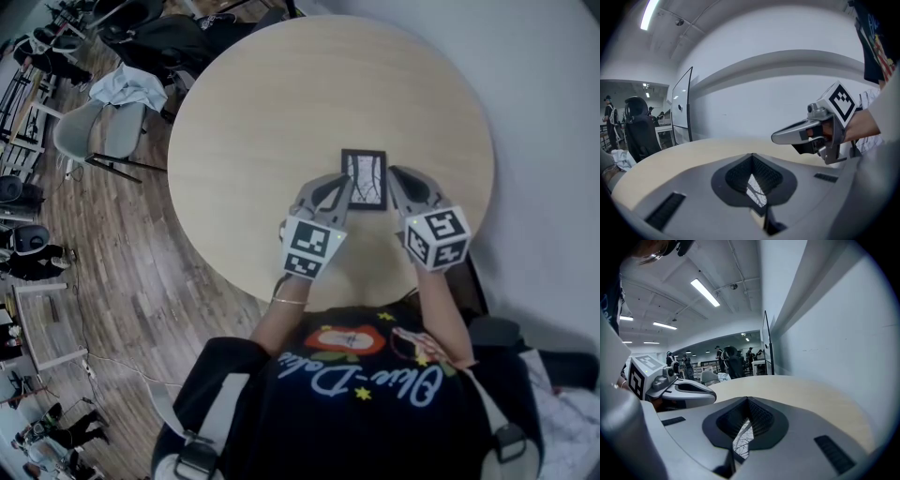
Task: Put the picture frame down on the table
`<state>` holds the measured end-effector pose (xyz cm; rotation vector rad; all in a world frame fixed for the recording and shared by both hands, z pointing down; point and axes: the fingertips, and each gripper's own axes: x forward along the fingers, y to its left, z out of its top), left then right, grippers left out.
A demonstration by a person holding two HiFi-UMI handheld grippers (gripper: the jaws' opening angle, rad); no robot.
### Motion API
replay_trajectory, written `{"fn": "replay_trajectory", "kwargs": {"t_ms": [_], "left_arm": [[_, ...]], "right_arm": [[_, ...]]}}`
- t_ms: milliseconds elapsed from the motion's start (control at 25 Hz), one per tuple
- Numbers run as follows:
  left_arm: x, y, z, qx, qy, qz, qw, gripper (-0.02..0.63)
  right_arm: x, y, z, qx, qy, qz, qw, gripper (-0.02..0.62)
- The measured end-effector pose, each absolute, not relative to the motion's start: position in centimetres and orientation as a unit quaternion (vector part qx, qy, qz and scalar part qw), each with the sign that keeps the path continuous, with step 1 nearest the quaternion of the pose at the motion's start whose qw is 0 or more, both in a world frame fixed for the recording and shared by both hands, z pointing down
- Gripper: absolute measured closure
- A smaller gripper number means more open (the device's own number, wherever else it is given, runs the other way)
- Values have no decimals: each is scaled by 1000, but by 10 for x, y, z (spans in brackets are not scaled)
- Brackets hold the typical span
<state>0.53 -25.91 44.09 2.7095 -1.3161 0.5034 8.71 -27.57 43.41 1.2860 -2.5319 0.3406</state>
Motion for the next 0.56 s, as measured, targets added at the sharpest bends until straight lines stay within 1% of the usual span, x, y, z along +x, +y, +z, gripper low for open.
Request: {"fn": "replay_trajectory", "kwargs": {"t_ms": [560], "left_arm": [[4, -261, 445, 885, -432, 168, 44, 606]], "right_arm": [[86, -276, 437, 443, -877, 114, 147, 598]]}}
